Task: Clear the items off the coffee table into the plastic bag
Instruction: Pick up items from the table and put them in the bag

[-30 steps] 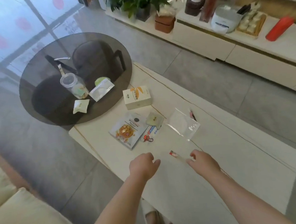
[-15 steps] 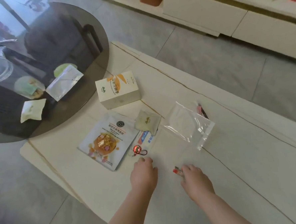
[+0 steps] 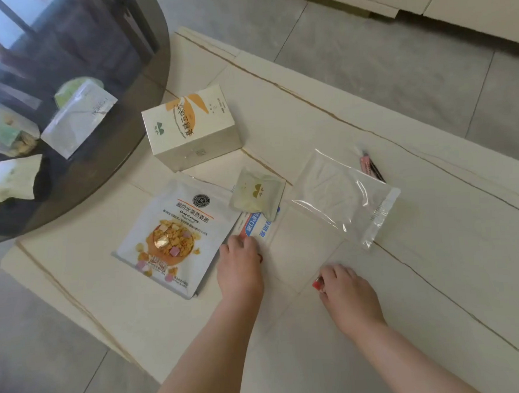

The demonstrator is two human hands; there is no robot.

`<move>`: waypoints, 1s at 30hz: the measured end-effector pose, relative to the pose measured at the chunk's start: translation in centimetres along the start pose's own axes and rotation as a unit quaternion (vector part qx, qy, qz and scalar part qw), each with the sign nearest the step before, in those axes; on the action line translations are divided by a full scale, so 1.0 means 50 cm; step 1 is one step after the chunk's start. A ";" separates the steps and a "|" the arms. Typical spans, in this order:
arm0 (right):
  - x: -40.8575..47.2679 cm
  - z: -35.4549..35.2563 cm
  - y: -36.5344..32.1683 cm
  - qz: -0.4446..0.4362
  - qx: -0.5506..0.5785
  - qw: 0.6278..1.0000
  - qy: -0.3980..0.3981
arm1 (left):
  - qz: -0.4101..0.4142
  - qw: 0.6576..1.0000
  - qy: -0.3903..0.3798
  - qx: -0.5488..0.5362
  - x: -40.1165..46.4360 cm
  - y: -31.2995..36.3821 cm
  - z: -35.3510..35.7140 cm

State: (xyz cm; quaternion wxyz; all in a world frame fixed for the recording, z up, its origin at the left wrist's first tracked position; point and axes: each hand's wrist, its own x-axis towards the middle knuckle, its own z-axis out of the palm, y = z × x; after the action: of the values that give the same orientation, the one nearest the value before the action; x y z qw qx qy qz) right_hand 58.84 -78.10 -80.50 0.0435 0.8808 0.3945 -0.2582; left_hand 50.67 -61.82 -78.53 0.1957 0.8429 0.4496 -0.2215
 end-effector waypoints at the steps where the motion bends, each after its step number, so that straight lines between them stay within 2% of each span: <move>1: 0.003 -0.005 0.001 0.003 0.000 1.000 0.006 | -0.004 1.000 0.001 -0.001 0.003 0.002 0.003; 5: 0.023 -0.043 0.008 0.027 0.070 0.997 -0.002 | -0.001 1.000 -0.002 0.020 0.013 0.007 0.009; 8: 0.052 -0.066 0.018 0.038 0.110 0.993 0.024 | 0.005 1.000 -0.005 0.013 0.020 0.016 0.004; 12: 0.111 -0.114 0.037 0.037 0.080 0.994 0.057 | 0.024 0.997 0.017 -0.072 0.048 0.039 -0.028; 16: 0.172 -0.162 0.065 0.041 0.038 0.996 0.064 | 0.060 0.994 0.050 -0.079 0.093 0.062 -0.070; 20: 0.210 -0.174 0.086 0.050 0.004 0.998 0.030 | 0.062 0.996 0.059 -0.033 0.133 0.067 -0.078; 24: 0.211 -0.147 0.079 0.040 -0.031 0.999 -0.016 | 0.063 0.997 0.033 0.038 0.154 0.067 -0.062; 30: 0.196 -0.134 0.083 0.009 -0.046 0.998 0.047 | 0.069 0.993 0.043 0.085 0.167 0.061 -0.060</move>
State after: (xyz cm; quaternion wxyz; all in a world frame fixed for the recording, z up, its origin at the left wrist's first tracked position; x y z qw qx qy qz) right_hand 70.10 -72.47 -80.07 0.0674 0.8925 0.4000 -0.1973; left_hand 57.99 -56.20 -80.25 0.1187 0.8943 0.3780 -0.2079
